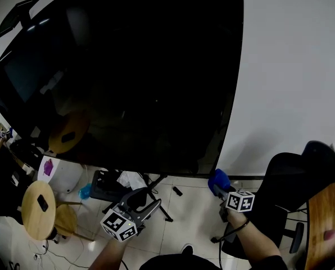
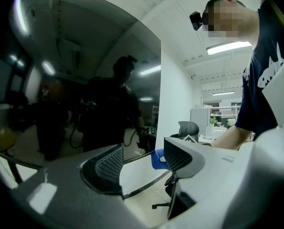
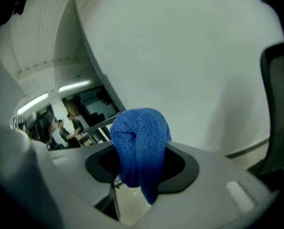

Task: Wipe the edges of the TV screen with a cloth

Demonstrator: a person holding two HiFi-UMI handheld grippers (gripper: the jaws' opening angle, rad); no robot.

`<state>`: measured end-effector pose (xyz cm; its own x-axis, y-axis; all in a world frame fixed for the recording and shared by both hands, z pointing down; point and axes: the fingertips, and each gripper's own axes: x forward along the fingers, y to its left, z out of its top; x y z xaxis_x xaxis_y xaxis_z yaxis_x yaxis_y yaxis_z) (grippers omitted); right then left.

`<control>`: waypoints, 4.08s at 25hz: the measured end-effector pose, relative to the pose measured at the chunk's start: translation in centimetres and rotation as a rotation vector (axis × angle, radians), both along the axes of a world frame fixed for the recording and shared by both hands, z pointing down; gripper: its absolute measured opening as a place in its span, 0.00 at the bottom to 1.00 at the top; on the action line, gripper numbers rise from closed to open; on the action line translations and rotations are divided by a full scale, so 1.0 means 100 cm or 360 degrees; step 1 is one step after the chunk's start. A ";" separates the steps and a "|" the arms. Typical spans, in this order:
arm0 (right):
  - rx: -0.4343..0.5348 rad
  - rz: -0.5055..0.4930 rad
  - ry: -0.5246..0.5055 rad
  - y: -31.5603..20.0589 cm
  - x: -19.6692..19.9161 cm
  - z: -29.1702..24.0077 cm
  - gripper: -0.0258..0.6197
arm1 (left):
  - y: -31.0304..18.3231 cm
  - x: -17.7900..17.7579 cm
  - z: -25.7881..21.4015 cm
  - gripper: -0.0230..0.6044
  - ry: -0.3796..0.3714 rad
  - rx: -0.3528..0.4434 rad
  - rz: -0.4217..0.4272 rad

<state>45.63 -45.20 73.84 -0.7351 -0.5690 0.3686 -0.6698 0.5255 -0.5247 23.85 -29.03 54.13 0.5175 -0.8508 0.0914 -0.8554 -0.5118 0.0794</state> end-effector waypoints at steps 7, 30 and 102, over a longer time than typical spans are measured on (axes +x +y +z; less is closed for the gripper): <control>-0.0350 0.0205 -0.0677 -0.010 -0.019 -0.011 0.35 | 0.012 -0.010 0.006 0.45 0.0014 -0.0006 -0.0013; -0.0269 0.0381 -0.0708 0.014 -0.133 -0.023 0.35 | 0.065 -0.174 0.009 0.45 0.0065 -0.0065 0.0019; -0.0211 0.0367 -0.0582 0.121 -0.662 -0.018 0.34 | 0.132 -0.690 0.036 0.45 0.0155 -0.0165 0.0144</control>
